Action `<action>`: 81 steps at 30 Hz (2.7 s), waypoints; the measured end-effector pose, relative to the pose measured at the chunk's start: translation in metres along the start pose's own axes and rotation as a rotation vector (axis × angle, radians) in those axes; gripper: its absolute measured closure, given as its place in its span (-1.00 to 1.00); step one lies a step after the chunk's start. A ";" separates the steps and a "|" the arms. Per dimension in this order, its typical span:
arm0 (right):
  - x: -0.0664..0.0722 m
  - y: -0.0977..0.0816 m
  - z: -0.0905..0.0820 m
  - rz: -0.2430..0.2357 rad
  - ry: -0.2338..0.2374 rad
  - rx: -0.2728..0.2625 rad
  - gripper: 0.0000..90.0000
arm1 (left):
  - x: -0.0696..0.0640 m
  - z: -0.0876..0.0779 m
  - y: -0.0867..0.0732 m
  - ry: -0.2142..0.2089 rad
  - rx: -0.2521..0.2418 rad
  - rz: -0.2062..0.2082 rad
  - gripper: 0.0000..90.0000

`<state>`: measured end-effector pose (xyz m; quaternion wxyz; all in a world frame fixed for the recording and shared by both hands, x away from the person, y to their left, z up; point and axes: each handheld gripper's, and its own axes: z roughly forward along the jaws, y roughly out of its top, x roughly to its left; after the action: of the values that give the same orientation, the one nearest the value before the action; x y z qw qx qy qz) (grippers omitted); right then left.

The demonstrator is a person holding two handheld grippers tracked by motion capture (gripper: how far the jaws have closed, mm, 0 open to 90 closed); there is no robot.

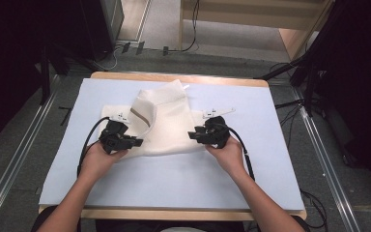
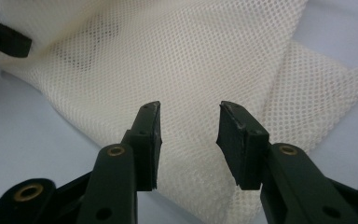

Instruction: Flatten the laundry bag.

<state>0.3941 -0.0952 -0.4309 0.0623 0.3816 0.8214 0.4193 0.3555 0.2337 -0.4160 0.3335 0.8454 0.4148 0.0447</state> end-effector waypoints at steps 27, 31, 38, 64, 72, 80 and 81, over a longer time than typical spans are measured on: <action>0.006 0.033 0.008 -0.001 0.080 0.002 0.09 | -0.054 0.041 -0.009 -0.178 0.064 0.057 0.88; 0.012 0.033 0.025 0.001 0.100 0.056 0.25 | -0.051 0.038 -0.011 -0.182 0.053 0.041 0.87; 0.020 0.033 0.027 -0.028 0.142 0.080 0.88 | -0.043 0.024 -0.012 -0.241 0.050 0.000 0.54; 0.033 0.027 0.019 -0.055 0.135 0.068 0.87 | 0.052 -0.065 -0.010 0.017 -0.102 -0.188 0.08; 0.039 0.020 0.014 -0.063 0.132 0.066 0.87 | 0.093 -0.073 -0.014 0.083 -0.128 -0.275 0.03; 0.043 0.013 0.009 -0.064 0.127 0.061 0.86 | 0.119 -0.062 -0.012 0.065 -0.130 -0.348 -0.02; 0.044 0.012 0.008 -0.059 0.126 0.061 0.86 | 0.120 -0.059 -0.010 0.065 -0.126 -0.344 -0.02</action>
<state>0.3735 -0.0559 -0.4175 0.0110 0.3318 0.8469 0.4153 0.4061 0.3564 -0.4007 0.3752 0.7374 0.5602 0.0402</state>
